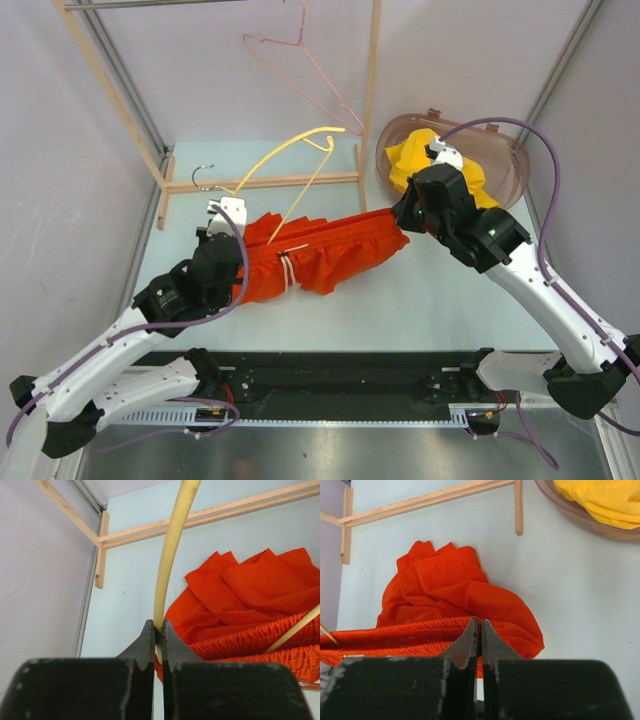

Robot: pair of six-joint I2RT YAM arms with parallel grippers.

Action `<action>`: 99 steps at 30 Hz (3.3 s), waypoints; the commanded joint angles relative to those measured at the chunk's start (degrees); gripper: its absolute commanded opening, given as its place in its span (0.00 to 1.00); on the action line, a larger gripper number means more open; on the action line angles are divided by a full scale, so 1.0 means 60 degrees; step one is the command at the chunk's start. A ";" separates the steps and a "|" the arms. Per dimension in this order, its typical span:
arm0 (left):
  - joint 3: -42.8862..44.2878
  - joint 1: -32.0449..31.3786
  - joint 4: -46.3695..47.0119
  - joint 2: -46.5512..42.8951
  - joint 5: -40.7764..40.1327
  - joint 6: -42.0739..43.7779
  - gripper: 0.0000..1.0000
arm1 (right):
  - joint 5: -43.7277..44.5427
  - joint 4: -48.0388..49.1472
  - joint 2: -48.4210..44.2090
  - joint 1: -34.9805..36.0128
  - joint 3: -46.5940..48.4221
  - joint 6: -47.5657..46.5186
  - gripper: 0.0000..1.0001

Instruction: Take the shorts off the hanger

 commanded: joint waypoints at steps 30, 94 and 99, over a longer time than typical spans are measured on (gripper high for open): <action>0.4135 0.0398 0.2742 0.0574 0.5378 -0.5496 0.00 | -0.4495 0.1258 0.1313 0.1901 -0.0477 -0.2234 0.00; 0.4807 0.0427 -0.0669 0.0850 0.3166 -0.2875 0.00 | -0.2586 0.0319 0.2679 0.1756 -0.0873 -0.2719 1.00; 0.5217 0.0529 -0.0450 0.1363 0.3487 -0.2332 0.00 | -0.2348 0.0174 0.2117 -0.0623 -0.0990 -0.0177 1.00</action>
